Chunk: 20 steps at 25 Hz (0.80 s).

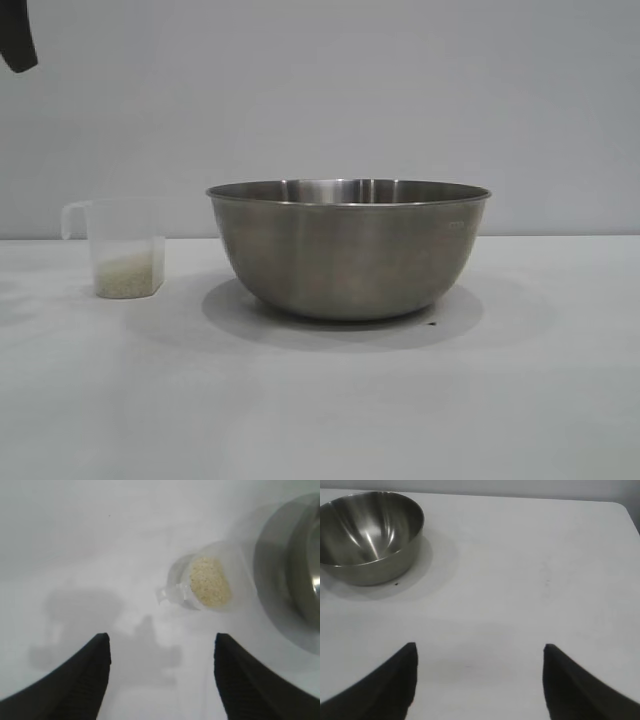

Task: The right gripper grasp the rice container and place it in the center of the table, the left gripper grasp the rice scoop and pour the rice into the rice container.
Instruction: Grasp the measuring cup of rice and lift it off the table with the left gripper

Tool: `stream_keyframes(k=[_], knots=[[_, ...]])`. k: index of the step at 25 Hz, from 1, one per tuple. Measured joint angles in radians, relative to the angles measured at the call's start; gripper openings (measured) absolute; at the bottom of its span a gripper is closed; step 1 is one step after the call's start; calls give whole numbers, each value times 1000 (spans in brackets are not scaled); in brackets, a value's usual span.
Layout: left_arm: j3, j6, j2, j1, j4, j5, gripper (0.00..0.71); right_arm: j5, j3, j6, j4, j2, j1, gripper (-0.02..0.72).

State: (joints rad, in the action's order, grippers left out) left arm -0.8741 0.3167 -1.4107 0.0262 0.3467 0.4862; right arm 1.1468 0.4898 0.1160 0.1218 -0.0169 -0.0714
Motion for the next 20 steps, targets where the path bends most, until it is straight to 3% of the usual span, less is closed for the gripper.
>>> stream_keyframes(k=[5, 10, 16, 20], knots=[[144, 123, 73, 23, 155, -165, 401, 0, 0, 0, 0, 0, 0, 450], [273, 208, 91, 146, 255, -335, 401, 0, 0, 0, 0, 0, 0, 450], [476, 210, 92, 302, 285, -723, 401, 0, 0, 0, 0, 0, 0, 450], [591, 174, 95, 375, 279, -988, 401, 0, 0, 0, 0, 0, 0, 450]])
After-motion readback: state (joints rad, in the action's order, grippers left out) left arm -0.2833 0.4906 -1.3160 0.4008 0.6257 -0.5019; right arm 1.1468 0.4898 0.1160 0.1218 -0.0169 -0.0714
